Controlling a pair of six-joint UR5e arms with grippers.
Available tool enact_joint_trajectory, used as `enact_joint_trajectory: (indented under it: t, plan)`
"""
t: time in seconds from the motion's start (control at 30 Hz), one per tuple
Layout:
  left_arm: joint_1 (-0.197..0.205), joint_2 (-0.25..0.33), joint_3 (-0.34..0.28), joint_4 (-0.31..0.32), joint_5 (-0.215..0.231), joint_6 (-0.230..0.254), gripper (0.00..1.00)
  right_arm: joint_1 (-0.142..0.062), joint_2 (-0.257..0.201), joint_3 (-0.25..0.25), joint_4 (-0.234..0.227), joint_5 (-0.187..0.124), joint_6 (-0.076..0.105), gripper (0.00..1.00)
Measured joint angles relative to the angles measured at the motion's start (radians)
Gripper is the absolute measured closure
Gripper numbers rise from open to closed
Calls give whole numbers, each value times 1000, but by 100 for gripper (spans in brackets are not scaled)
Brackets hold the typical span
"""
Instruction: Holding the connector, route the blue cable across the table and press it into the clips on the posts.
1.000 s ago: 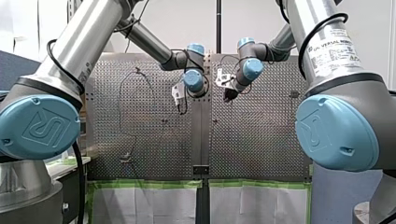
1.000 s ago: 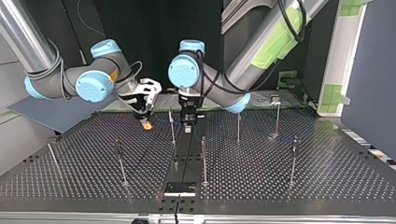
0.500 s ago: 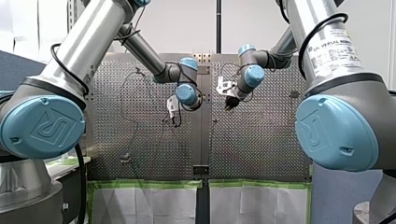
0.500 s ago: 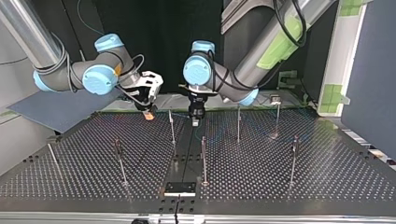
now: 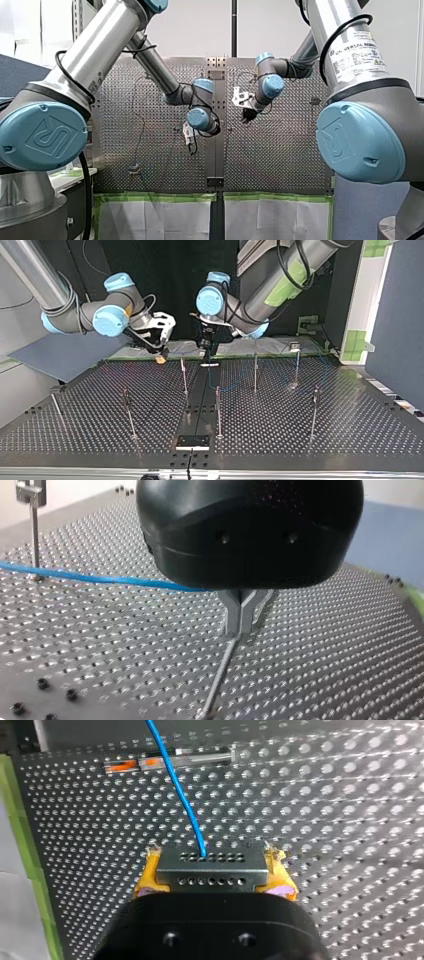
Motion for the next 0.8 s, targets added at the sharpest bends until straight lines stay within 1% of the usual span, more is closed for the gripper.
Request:
enact_joint_trajectory:
  t: [0.1,0.2,0.4,0.5,0.63,0.8]
  plan:
    - [-2,0,-30,30,6,-12,100,0,1,23,-25,1,7,100]
    - [-2,0,-58,58,8,-22,100,0,1,35,-48,5,9,100]
    - [-1,0,-110,110,23,-38,100,-6,3,66,-96,30,11,100]
    - [-1,0,-135,135,42,-50,100,-12,7,78,-121,42,2,100]
    - [-3,-1,-169,170,65,-63,100,-19,14,101,-154,52,-25,100]
    - [-3,-3,-210,209,96,-90,100,-25,18,130,-194,55,-32,100]
